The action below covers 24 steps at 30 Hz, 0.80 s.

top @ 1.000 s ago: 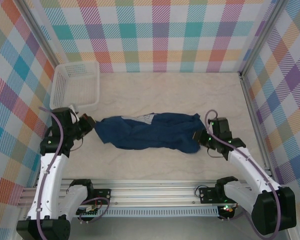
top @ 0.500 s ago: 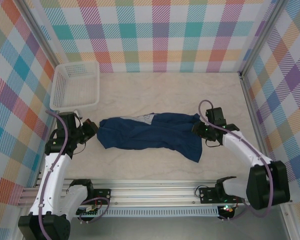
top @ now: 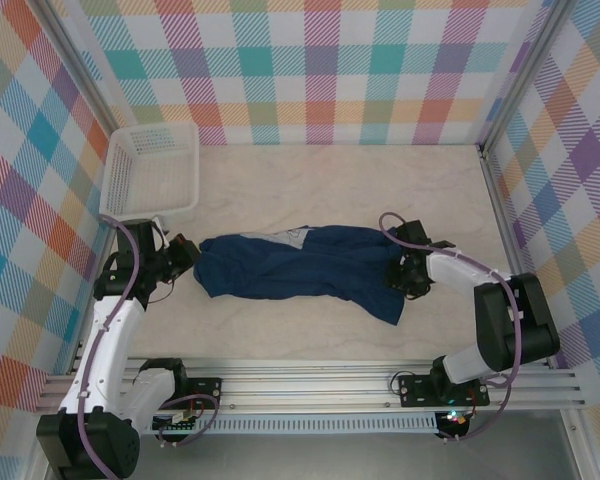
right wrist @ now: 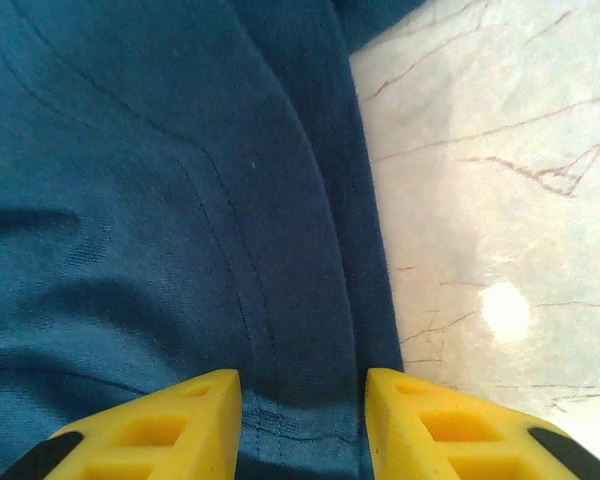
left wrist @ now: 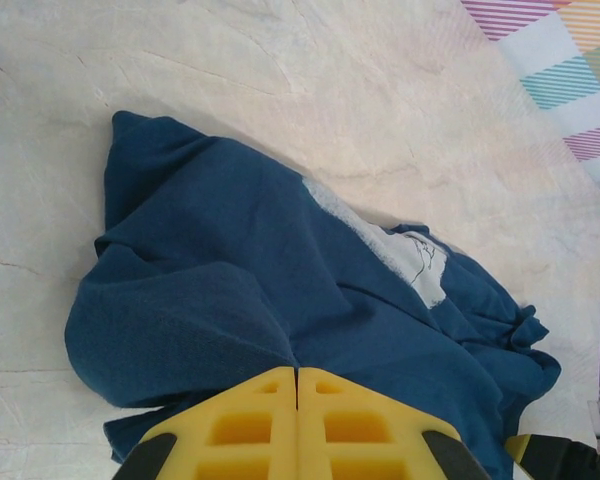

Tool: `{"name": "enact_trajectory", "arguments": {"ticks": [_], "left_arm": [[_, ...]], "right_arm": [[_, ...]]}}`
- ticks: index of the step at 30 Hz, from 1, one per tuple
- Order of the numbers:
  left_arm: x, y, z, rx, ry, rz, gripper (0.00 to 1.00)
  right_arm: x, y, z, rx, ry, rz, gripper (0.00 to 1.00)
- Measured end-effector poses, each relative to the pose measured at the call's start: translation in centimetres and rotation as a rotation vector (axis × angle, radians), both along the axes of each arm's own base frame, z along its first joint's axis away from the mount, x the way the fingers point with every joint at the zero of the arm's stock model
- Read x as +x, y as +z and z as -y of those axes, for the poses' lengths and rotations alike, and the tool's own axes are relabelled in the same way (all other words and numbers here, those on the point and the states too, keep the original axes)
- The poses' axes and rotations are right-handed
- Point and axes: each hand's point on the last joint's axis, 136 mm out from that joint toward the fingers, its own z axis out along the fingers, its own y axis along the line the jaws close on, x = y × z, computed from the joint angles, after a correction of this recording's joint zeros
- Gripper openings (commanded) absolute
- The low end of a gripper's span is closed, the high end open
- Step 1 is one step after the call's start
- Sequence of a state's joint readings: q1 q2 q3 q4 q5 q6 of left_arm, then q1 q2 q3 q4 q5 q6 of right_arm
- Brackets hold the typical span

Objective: Fold the inside-out t-shirt

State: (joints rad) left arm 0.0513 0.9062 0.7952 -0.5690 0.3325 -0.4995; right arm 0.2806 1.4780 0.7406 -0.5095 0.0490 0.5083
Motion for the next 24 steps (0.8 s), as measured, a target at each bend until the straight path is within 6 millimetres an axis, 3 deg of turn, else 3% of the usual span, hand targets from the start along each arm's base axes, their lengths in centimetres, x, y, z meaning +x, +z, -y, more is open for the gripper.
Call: {"name": "enact_trajectory", "arguments": {"ticks": [6,12,17,24], "left_arm": [[0.0,-0.1,0.0,-0.001,-0.001,-0.002,0.00],[0.0,-0.1,0.0,0.006,-0.005,0.000,0.00],[0.2,0.7,-0.4,0.036,0.002,0.015,0.00],[1.0,4.6,-2.4,0.093,0.061,0.108,0.00]], "right_arm": [[0.0,0.0,-0.3,-0.011,0.026,0.002,0.07],[0.7,1.4,-0.1,-0.023,0.037,0.052,0.03],[1.6,5.8,-0.2,0.003,0.050,0.201,0.00],[2.3,11.7,-1.0,0.075,0.086,0.395,0.00]]}}
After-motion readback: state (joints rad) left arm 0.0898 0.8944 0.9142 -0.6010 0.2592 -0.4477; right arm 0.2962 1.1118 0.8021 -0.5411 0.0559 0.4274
